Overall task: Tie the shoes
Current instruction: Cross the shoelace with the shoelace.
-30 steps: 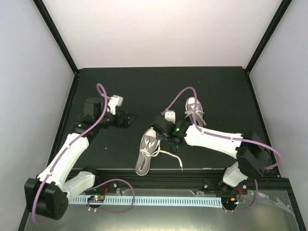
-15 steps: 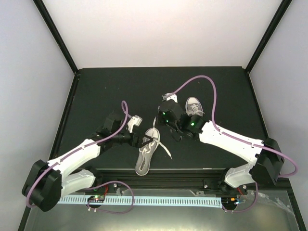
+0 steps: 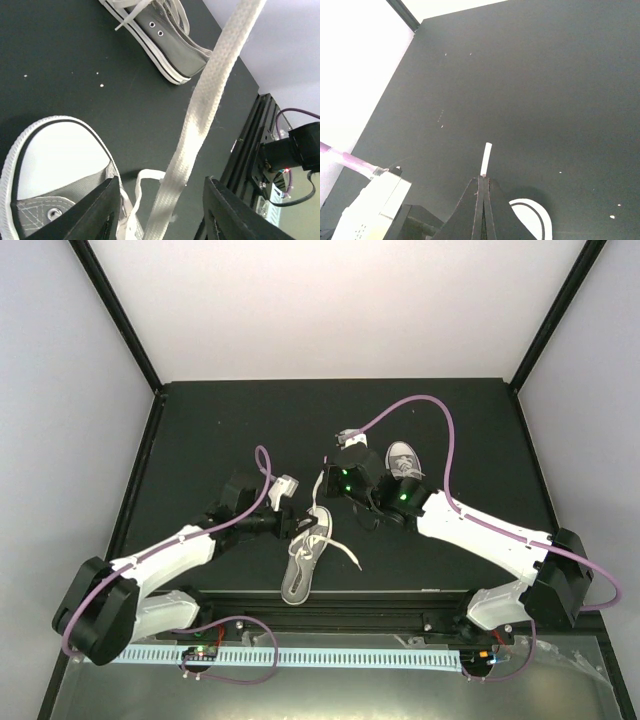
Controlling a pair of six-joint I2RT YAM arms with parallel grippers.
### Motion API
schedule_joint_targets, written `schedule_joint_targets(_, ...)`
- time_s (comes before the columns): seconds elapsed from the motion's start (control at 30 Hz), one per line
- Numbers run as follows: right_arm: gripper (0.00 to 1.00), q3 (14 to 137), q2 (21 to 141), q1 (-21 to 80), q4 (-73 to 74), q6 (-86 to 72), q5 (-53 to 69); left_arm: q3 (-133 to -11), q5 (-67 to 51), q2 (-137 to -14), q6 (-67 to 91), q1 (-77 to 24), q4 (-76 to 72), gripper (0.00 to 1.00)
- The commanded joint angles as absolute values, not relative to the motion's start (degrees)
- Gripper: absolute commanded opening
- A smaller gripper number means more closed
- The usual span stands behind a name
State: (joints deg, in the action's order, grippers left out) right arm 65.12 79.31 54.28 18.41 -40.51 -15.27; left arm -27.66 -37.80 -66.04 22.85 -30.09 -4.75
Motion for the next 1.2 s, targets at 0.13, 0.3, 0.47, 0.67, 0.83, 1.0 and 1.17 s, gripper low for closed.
schedule_joint_targets(0.13, 0.02, 66.8, 78.1, 53.8, 17.1, -40.3, -15.3, -28.5, -37.3, -67.9, 22.5, -30.4, -7.5, 0.38)
schedule_joint_targets(0.3, 0.02, 67.0, 78.3, 53.6, 17.1, -40.6, -15.2, -27.7, -37.6, -68.3, 22.1, -30.4, -7.7, 0.31)
schedule_joint_targets(0.47, 0.02, 67.4, 79.1, 53.4, 17.1, -41.1, -14.7, -27.6, -38.0, -68.8, 21.5, -30.4, -7.6, 0.24)
schedule_joint_targets(0.67, 0.02, 68.1, 79.8, 53.1, 17.0, -41.4, -14.3, -27.2, -38.4, -70.4, 21.0, -30.4, -6.7, 0.22)
schedule_joint_targets(0.83, 0.02, 68.4, 80.5, 52.8, 17.1, -41.4, -14.0, -26.7, -38.0, -69.0, 21.8, -30.4, -7.1, 0.1)
schedule_joint_targets(1.0, 0.02, 68.4, 82.8, 52.5, 17.6, -41.4, -14.3, -26.7, -36.7, -65.3, 24.0, -30.5, -6.7, 0.02)
schedule_joint_targets(1.17, 0.11, 68.8, 87.9, 51.2, 19.8, -41.4, -9.5, -26.7, -34.4, -61.7, 26.6, -30.3, -3.4, 0.01)
